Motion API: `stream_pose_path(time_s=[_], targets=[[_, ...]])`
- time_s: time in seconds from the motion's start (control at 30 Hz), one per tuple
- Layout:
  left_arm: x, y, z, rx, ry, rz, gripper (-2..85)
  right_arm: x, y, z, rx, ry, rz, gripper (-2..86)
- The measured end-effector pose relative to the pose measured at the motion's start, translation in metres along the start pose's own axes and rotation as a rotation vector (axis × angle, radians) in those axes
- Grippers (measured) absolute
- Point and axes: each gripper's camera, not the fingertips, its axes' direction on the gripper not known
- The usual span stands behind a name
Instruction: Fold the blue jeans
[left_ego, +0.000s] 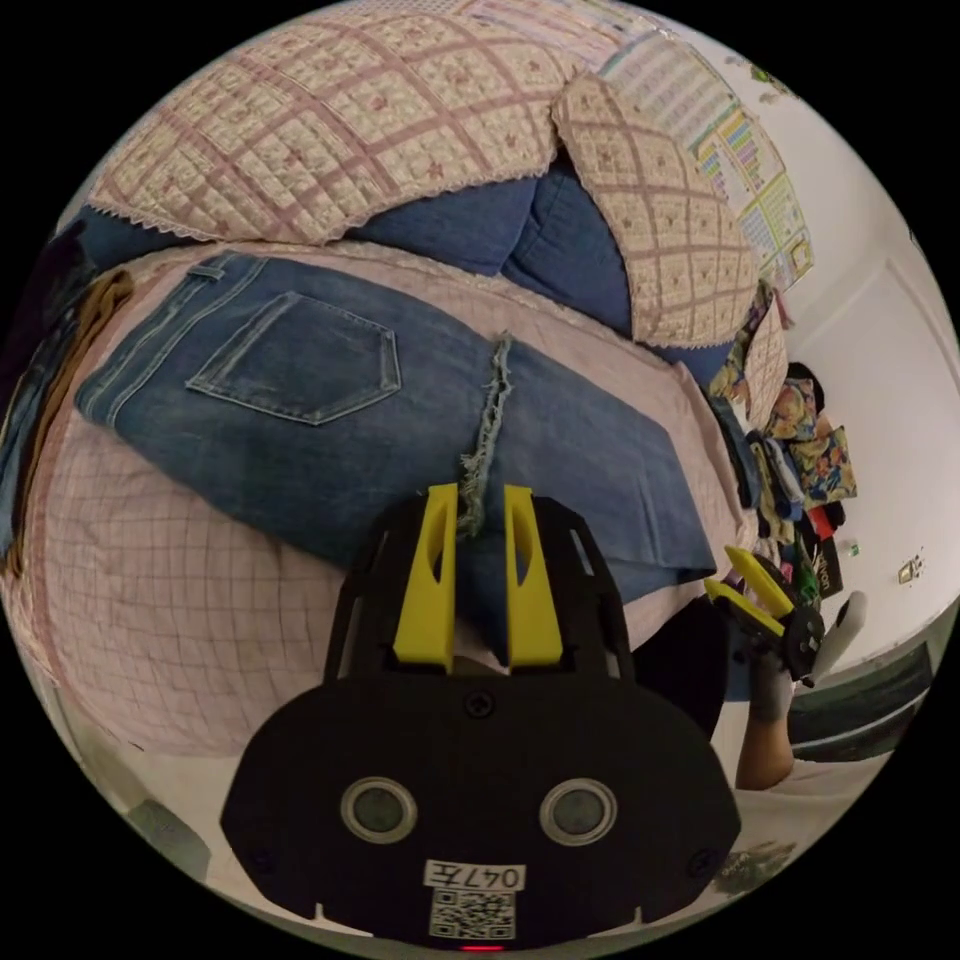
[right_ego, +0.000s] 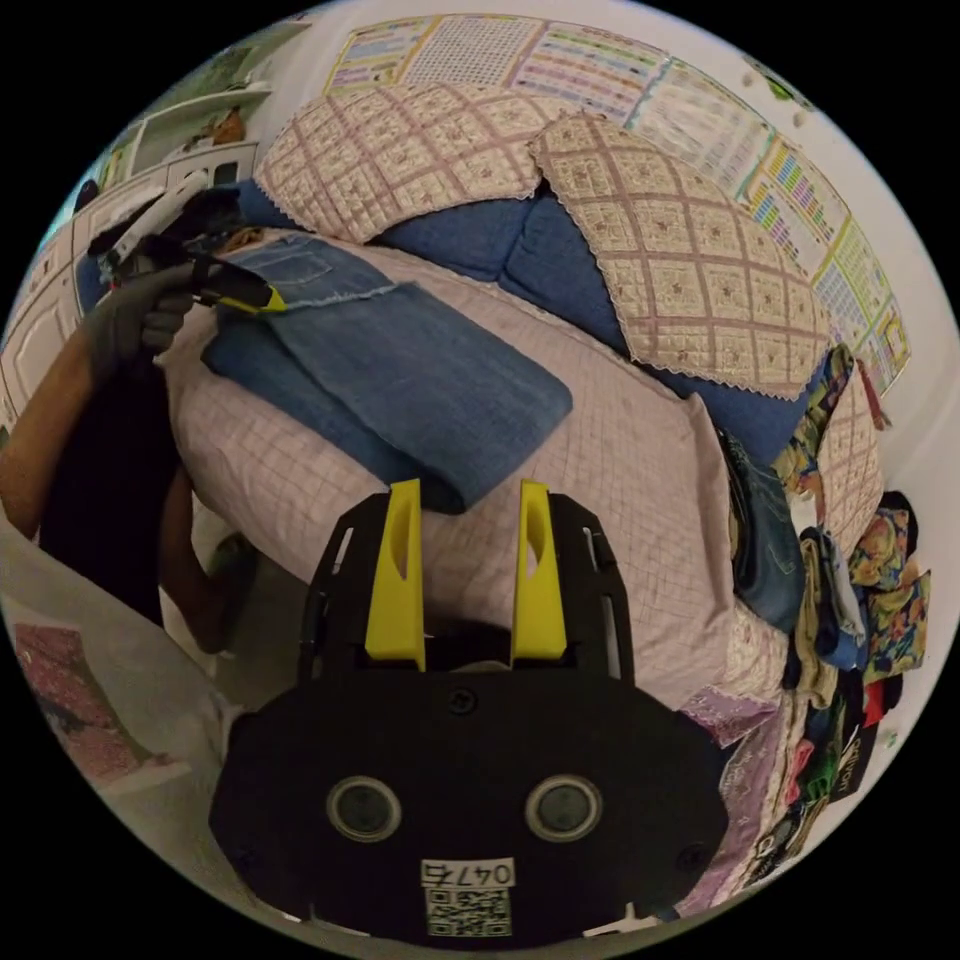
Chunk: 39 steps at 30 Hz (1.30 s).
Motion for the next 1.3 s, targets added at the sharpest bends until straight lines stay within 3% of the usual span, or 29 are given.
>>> stream_pose_path(time_s=[0.43,0.63,0.9,1.03,1.3], targets=[[-0.004,0.037,0.039,0.034,-0.107,-0.003,5.7,-0.079,-0.003,0.067,0.071,0.275,-0.226,1.3],[0.013,0.054,0.036,0.072,-0.122,0.095,-0.3,-0.073,0.000,0.089,0.040,0.201,-0.190,0.3],[0.002,0.109,0.028,0.117,-0.071,0.077,-0.8,-0.063,0.007,0.114,0.013,0.156,-0.215,0.0],[-0.030,0.112,0.037,0.111,0.054,0.030,-0.9,-0.062,0.005,0.123,0.006,0.183,-0.239,-0.1],[-0.035,0.140,0.024,0.138,0.064,0.092,-0.9,-0.022,-0.005,0.135,-0.025,0.050,-0.086,0.0]])
